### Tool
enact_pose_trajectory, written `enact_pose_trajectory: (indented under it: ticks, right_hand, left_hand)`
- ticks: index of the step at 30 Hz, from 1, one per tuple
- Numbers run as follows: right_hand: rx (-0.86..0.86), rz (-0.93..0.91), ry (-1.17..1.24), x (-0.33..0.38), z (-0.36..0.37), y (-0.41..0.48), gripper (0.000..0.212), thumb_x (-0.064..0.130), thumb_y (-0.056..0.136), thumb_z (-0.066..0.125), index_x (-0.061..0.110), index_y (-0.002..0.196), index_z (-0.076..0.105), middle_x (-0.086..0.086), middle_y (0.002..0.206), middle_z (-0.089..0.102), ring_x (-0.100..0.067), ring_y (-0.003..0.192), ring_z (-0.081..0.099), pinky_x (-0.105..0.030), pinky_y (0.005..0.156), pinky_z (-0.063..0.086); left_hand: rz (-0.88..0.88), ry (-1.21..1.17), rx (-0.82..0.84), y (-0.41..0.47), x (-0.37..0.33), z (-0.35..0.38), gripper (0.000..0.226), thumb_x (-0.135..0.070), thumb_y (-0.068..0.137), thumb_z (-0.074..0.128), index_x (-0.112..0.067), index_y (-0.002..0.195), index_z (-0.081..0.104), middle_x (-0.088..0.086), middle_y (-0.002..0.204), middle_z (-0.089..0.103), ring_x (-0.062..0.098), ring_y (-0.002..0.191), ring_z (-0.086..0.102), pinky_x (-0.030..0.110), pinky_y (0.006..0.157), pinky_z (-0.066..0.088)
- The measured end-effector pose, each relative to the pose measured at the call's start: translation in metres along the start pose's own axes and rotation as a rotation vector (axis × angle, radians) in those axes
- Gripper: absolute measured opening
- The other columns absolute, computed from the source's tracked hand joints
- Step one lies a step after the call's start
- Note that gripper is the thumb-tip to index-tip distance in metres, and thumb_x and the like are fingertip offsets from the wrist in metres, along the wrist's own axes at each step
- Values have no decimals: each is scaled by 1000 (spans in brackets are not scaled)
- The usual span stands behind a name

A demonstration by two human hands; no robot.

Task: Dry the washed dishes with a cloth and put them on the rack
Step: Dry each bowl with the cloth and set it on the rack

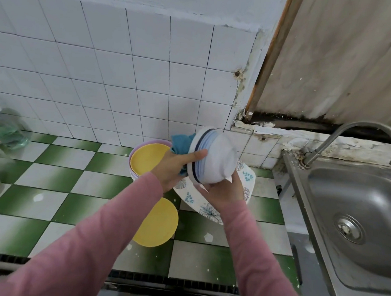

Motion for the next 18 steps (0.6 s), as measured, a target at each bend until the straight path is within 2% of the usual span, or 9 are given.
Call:
enact_pose_trajectory:
  ticks: [2,5,7,9,12,13,15,17,18]
  right_hand:
    - [-34,-70,153,-4,-4,-1,42,40,100,45,8,124,58,-17,113,71,-31,100,67,-38,76,60]
    - [31,-168,250,-3,-2,-7,16,12,92,59,7,106,64,-8,84,74,-21,71,72,-29,56,59]
    - [161,-233,316,1,6,-14,48,1,57,90,2,102,73,-13,96,76,-29,81,75,-37,58,61]
    - [295,-260,392,11,12,-18,66,0,32,98,-2,95,77,-19,102,75,-34,88,74,-47,64,61]
    - [245,-318,302,27,19,-25,42,11,54,89,0,93,78,-17,101,75,-31,90,74,-47,69,62]
    - [188,-343,262,32,19,-27,29,17,71,78,3,96,78,-14,101,75,-28,90,74,-45,70,62]
    - [100,-410,154,40,19,-28,31,26,96,52,6,113,69,-11,105,75,-23,93,73,-42,77,62]
    - [36,-455,-9,37,27,-30,30,27,104,43,10,123,61,-10,110,71,-24,99,69,-43,83,59]
    - [9,-476,-123,31,34,-32,27,26,105,43,13,118,62,-10,109,70,-24,99,66,-43,85,57]
  left_hand:
    - [-6,-86,-7,0,1,-2,40,-20,70,76,-10,108,65,8,101,74,26,97,70,44,86,58]
    - [-38,-142,-51,1,6,-10,43,-23,70,76,-9,109,65,10,102,74,27,98,70,44,86,58]
    - [-59,-139,-102,2,12,-18,53,-30,65,81,-7,110,65,13,106,73,32,104,68,51,93,54]
    - [-83,-167,-166,0,21,-26,65,-38,61,85,-4,112,64,17,111,71,36,107,67,56,97,50]
    - [-77,-277,-356,-2,32,-40,56,-41,74,81,-5,114,63,16,110,71,36,103,69,56,94,53]
    - [-54,-308,-453,-5,33,-43,48,-40,81,76,-8,113,62,13,108,71,32,99,70,51,91,56]
    - [61,-237,-610,-12,26,-41,28,-39,92,65,-16,108,59,2,99,69,14,87,70,30,75,59]
    - [245,-22,-566,-22,8,-24,14,-37,98,56,-24,100,57,-7,88,65,1,73,67,16,59,53]
    - [320,76,-469,-25,2,-11,12,-37,98,53,-25,99,57,-8,87,64,3,74,66,16,58,52]
Point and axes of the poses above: each hand's wrist, its own y-axis towards the middle knuckle, its own z-axis out of the palm, x = y × z, the point moved 5 cm from there along y, towards the middle knuckle
